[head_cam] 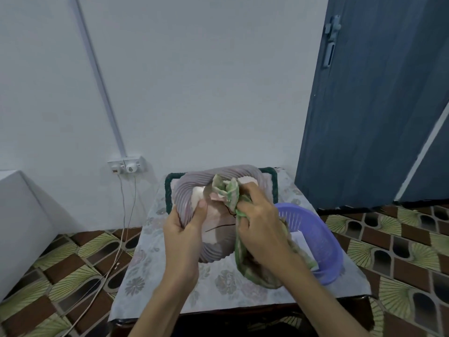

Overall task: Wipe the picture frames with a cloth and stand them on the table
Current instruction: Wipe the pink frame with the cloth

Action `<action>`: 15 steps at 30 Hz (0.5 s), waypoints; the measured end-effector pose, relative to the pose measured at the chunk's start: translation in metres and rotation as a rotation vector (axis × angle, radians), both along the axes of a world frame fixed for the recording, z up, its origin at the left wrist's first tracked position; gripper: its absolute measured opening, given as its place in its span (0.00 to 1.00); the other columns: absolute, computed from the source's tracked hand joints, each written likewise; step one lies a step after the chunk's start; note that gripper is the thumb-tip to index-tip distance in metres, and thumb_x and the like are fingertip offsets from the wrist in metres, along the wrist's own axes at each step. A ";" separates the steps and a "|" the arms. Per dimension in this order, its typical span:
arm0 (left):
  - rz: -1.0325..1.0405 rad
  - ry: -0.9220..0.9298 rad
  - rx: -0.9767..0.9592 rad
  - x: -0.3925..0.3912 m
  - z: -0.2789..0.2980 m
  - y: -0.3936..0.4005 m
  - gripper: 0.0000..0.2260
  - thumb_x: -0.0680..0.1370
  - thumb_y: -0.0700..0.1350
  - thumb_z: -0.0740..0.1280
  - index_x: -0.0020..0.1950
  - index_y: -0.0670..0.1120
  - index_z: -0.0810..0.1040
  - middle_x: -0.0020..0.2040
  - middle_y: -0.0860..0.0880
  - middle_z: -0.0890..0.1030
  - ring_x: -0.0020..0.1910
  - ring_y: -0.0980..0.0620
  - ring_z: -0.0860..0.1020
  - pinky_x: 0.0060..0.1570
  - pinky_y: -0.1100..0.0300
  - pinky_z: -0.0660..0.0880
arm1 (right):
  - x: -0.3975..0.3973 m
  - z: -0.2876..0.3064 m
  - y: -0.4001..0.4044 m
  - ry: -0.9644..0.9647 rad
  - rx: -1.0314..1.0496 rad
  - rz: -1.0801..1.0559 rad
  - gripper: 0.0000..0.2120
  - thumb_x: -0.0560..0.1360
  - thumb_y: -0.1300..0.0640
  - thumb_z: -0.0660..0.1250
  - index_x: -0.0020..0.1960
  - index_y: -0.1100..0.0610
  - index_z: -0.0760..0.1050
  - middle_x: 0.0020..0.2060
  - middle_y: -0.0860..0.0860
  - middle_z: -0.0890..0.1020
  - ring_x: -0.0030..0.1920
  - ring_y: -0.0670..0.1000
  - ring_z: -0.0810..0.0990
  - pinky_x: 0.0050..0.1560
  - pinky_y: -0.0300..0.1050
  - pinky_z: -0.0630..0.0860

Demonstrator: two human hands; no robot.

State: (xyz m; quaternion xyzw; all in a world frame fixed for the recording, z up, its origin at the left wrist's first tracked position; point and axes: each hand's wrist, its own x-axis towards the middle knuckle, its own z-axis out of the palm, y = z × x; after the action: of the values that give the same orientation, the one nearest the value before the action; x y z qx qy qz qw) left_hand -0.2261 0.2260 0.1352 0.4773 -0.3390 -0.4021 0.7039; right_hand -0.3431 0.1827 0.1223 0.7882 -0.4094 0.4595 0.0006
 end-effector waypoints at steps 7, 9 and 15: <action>-0.025 0.049 -0.018 0.001 0.006 0.001 0.08 0.75 0.40 0.67 0.38 0.50 0.82 0.44 0.44 0.82 0.50 0.40 0.80 0.57 0.40 0.75 | -0.002 0.006 0.001 0.021 -0.015 -0.072 0.12 0.68 0.67 0.54 0.35 0.66 0.75 0.47 0.58 0.78 0.39 0.57 0.75 0.35 0.42 0.68; -0.026 0.070 -0.020 0.003 0.006 0.000 0.07 0.76 0.40 0.67 0.41 0.48 0.82 0.44 0.45 0.84 0.51 0.42 0.81 0.56 0.43 0.76 | 0.002 0.001 0.006 0.099 -0.066 -0.046 0.08 0.67 0.71 0.58 0.35 0.66 0.75 0.46 0.59 0.78 0.39 0.56 0.75 0.36 0.44 0.70; -0.076 0.112 0.033 0.008 0.000 0.003 0.04 0.76 0.39 0.65 0.47 0.44 0.80 0.44 0.44 0.84 0.48 0.44 0.82 0.48 0.49 0.78 | -0.002 0.000 0.010 0.116 -0.082 -0.068 0.06 0.64 0.74 0.62 0.35 0.66 0.75 0.46 0.59 0.78 0.39 0.57 0.76 0.36 0.44 0.73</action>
State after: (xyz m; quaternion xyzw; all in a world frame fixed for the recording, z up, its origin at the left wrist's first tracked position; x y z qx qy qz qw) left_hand -0.2181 0.2288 0.1347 0.4523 -0.3105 -0.4601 0.6981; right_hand -0.3447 0.1925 0.1226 0.7986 -0.4159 0.4290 0.0723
